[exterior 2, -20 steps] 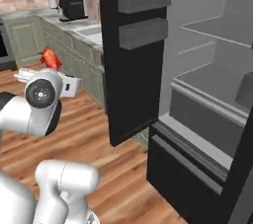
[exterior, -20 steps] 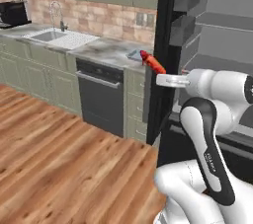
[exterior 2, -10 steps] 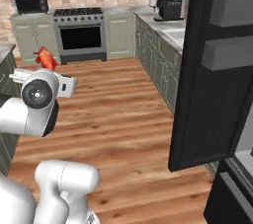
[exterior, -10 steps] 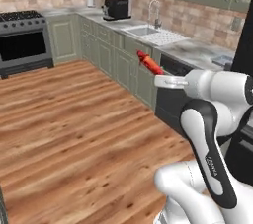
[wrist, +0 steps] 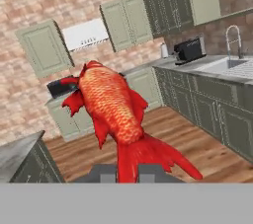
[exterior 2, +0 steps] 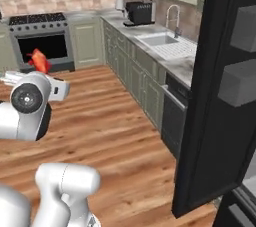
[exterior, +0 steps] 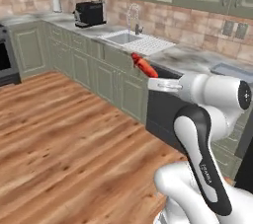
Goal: Take the fish out of the fridge, briefly rinse it in the sink, and place it on the tray next to the sink.
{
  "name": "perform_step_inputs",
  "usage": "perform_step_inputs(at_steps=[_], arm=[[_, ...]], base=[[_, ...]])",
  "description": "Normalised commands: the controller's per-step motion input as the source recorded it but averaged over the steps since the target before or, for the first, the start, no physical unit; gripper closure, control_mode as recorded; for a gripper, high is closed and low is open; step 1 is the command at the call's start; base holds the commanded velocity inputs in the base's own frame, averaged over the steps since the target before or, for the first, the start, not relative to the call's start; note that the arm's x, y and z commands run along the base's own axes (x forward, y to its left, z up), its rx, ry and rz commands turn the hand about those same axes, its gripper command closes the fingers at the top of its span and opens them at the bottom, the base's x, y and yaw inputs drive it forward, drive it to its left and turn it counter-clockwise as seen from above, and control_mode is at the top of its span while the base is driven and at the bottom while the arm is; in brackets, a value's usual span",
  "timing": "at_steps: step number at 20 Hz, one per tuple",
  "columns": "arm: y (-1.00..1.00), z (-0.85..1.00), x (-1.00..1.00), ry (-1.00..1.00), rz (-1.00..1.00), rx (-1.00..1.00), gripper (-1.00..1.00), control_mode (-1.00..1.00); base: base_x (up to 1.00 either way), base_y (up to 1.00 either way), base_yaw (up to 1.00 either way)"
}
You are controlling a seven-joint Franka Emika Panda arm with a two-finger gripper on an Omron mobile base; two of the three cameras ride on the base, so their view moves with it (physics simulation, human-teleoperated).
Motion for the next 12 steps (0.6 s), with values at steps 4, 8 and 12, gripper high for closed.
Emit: perform_step_inputs(at_steps=[4, 8, 12], arm=[[0.0, 0.0, 0.0, 0.0, 0.0, 0.0, 1.0, 1.0], [0.0, 0.0, 0.0, 0.0, 0.0, 0.0, 1.0, 1.0], [0.0, 0.0, 0.0, 0.0, 0.0, 0.0, 1.0, 1.0]], base=[[1.0, 0.13, -0.56], [1.0, 0.42, -0.57], [1.0, 0.8, -0.53]])
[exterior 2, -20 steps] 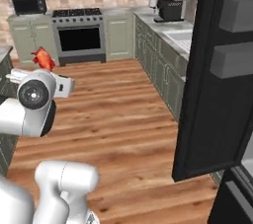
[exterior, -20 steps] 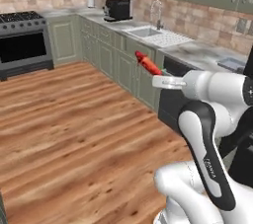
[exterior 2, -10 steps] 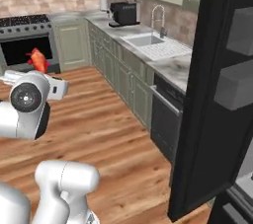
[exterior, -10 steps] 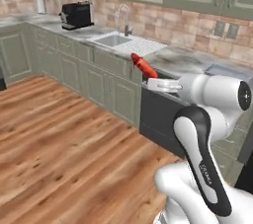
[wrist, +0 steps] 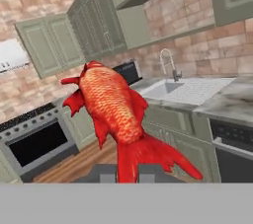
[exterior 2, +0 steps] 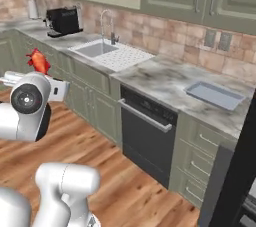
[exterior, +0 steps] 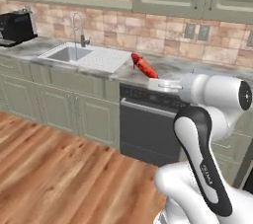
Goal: Take the fish out of the fridge, briefly rinse it in the sink, and place it on the tray next to the sink.
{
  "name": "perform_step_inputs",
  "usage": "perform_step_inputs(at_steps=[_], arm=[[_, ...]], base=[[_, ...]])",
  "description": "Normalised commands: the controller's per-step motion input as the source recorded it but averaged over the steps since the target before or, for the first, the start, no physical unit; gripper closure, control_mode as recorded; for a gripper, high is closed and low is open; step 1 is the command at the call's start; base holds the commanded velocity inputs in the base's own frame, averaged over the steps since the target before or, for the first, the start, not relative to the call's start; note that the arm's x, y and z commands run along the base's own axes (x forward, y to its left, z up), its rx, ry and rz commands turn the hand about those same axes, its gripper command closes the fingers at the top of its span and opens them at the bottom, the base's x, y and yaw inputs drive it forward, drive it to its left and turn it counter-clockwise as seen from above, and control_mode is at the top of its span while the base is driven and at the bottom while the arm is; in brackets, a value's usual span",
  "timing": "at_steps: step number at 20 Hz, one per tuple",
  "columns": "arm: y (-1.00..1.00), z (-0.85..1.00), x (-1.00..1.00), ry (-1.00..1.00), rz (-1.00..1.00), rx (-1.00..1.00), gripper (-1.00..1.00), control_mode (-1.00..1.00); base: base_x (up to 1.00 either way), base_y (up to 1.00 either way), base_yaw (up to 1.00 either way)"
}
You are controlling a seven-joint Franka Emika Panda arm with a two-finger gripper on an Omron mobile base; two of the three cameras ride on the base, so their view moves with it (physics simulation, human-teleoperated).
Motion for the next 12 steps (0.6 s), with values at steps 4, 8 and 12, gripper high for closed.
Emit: perform_step_inputs(at_steps=[4, 8, 12], arm=[[0.0, 0.0, 0.0, 0.0, 0.0, 0.0, 1.0, 1.0], [0.0, 0.0, 0.0, 0.0, 0.0, 0.0, 1.0, 1.0], [0.0, 0.0, 0.0, 0.0, 0.0, 0.0, 1.0, 1.0]], base=[[1.0, 1.0, -0.47], [1.0, 1.0, -0.44], [1.0, 0.97, -0.45]])
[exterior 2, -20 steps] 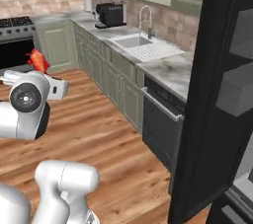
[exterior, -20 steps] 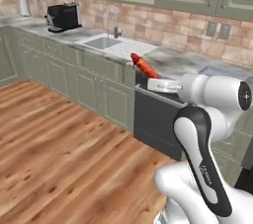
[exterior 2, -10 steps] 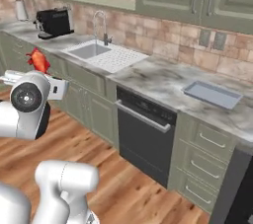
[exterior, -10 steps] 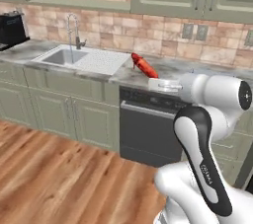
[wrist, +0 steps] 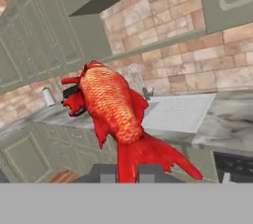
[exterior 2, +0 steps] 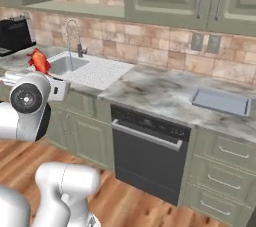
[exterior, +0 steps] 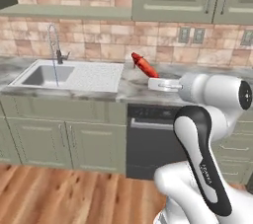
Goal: Take the fish out of the fridge, briefly rinse it in the sink, and place it on the tray next to the sink.
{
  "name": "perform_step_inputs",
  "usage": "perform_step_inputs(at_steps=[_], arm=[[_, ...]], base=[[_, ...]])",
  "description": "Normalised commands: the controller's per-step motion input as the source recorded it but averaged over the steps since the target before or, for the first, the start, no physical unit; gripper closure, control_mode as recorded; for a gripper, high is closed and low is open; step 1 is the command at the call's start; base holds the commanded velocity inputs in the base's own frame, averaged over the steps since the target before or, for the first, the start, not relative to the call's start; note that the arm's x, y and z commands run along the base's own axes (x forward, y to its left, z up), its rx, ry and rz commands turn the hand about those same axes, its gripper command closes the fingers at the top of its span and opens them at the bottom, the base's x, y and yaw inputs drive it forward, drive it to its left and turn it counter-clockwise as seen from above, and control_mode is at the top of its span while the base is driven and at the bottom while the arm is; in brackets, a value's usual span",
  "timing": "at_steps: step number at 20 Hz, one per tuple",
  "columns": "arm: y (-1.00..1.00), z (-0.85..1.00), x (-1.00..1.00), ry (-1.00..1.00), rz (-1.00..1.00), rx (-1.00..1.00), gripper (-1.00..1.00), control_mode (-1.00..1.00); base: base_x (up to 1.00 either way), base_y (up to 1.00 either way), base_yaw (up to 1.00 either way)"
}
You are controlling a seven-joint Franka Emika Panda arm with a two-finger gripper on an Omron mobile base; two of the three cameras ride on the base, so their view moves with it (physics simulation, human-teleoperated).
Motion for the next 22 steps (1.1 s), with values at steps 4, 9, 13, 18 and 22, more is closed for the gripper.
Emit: perform_step_inputs(at_steps=[4, 9, 13, 18, 22], arm=[[0.0, 0.0, 0.0, 0.0, 0.0, 0.0, 1.0, 1.0], [0.0, 0.0, 0.0, 0.0, 0.0, 0.0, 1.0, 1.0], [0.0, 0.0, 0.0, 0.0, 0.0, 0.0, 1.0, 1.0], [0.0, 0.0, 0.0, 0.0, 0.0, 0.0, 1.0, 1.0], [0.0, 0.0, 0.0, 0.0, 0.0, 0.0, 1.0, 1.0]], base=[[1.0, 1.0, -0.41], [0.84, 1.0, -0.24], [0.39, 0.79, -0.06], [0.12, 0.25, -0.13], [0.21, 0.17, -0.37]])
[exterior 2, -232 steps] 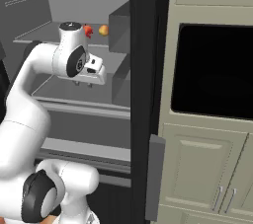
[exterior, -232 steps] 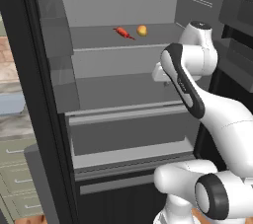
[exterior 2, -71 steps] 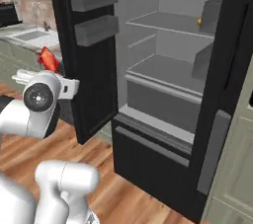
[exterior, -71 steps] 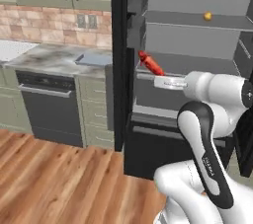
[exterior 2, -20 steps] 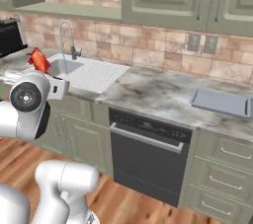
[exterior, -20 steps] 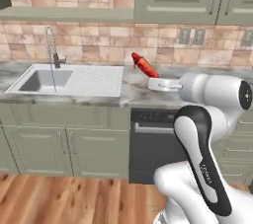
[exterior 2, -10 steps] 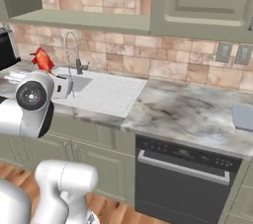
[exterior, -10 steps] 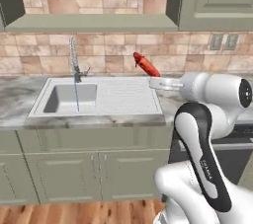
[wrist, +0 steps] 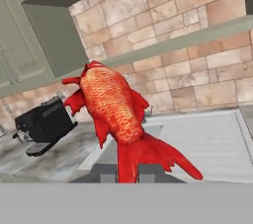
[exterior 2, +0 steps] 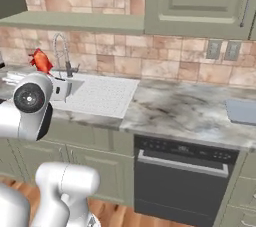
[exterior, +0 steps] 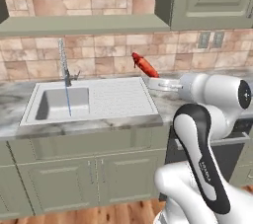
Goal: Take the fish out of the fridge, briefly rinse it in the sink, and place it on the tray next to the sink.
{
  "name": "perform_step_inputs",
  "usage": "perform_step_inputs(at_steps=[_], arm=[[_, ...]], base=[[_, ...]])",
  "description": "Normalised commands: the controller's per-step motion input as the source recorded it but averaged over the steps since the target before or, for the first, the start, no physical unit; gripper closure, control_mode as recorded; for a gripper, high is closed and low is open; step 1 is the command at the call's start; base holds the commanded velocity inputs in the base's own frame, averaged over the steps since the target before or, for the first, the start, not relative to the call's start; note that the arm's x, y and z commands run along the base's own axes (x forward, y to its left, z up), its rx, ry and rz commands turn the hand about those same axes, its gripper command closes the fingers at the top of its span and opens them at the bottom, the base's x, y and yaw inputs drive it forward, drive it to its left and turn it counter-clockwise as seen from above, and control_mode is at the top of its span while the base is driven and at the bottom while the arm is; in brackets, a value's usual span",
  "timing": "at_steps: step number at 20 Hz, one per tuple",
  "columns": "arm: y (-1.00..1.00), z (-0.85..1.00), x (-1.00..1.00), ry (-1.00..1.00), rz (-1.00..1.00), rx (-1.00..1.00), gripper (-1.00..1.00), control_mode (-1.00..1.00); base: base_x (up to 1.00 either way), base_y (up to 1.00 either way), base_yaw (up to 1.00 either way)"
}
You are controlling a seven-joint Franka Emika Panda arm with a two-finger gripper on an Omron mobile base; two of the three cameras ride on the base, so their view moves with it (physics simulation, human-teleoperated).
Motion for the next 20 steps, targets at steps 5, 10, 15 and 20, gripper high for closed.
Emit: perform_step_inputs(at_steps=[5, 10, 15, 20], arm=[[0.0, 0.0, 0.0, 0.0, 0.0, 0.0, 1.0, 1.0], [0.0, 0.0, 0.0, 0.0, 0.0, 0.0, 1.0, 1.0], [0.0, 0.0, 0.0, 0.0, 0.0, 0.0, 1.0, 1.0], [0.0, 0.0, 0.0, 0.0, 0.0, 0.0, 1.0, 1.0]], base=[[0.19, 0.61, -0.34], [0.65, 0.72, -0.26], [0.91, 0.23, -0.14], [0.77, 0.02, -0.03]])
